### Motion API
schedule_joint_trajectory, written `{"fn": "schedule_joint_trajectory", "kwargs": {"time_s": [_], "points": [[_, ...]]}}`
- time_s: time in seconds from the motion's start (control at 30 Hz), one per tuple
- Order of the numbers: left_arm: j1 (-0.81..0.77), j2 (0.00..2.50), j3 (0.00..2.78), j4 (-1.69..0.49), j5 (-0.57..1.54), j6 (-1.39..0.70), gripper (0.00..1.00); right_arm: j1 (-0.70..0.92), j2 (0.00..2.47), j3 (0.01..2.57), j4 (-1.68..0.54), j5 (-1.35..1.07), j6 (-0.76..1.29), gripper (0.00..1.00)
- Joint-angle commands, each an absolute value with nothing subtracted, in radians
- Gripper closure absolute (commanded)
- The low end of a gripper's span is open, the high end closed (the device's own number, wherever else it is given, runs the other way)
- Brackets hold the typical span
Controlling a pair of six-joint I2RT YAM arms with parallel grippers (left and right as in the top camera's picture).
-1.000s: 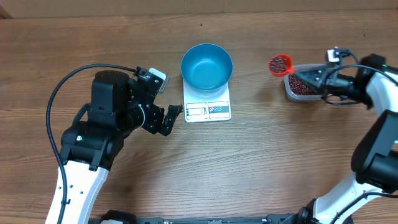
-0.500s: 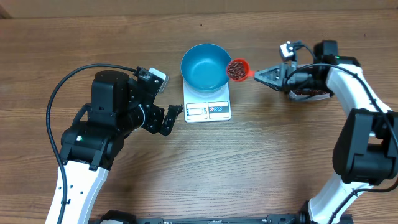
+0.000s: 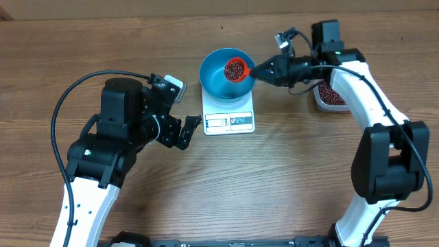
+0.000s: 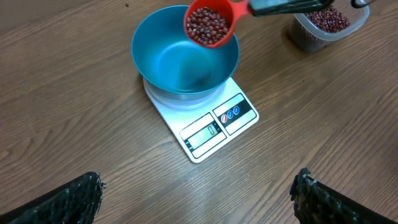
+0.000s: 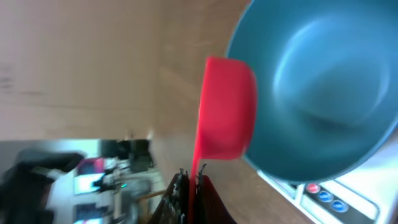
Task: Scoop item into bowl and weigh 150g on scale
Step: 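Carry the filled scoop left over the teal bowl, then tip the red scoop to pour beans into the teal bowl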
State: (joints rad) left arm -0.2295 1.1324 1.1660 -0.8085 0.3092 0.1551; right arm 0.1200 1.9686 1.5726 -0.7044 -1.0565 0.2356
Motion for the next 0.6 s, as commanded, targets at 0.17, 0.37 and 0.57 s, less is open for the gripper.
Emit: {"fn": "schedule_joint_trajectory", "kwargs": {"time_s": [0.17,0.37,0.57], "points": [[-0.236,1.126,1.184,-0.808,0.306,0.138,0.01,0.223,1.969,1.752,-0.843,-0.582,0.166,0.96],[-0.236,1.126,1.184,-0.808,0.306,0.138,0.01,0.336,1.969,1.867,-0.946,-0.282,0.051,0.96],[-0.236,1.126,1.184,-0.808,0.306,0.138,0.0,0.426,1.969,1.892,-0.987,-0.017,0.04,0.96]]}}
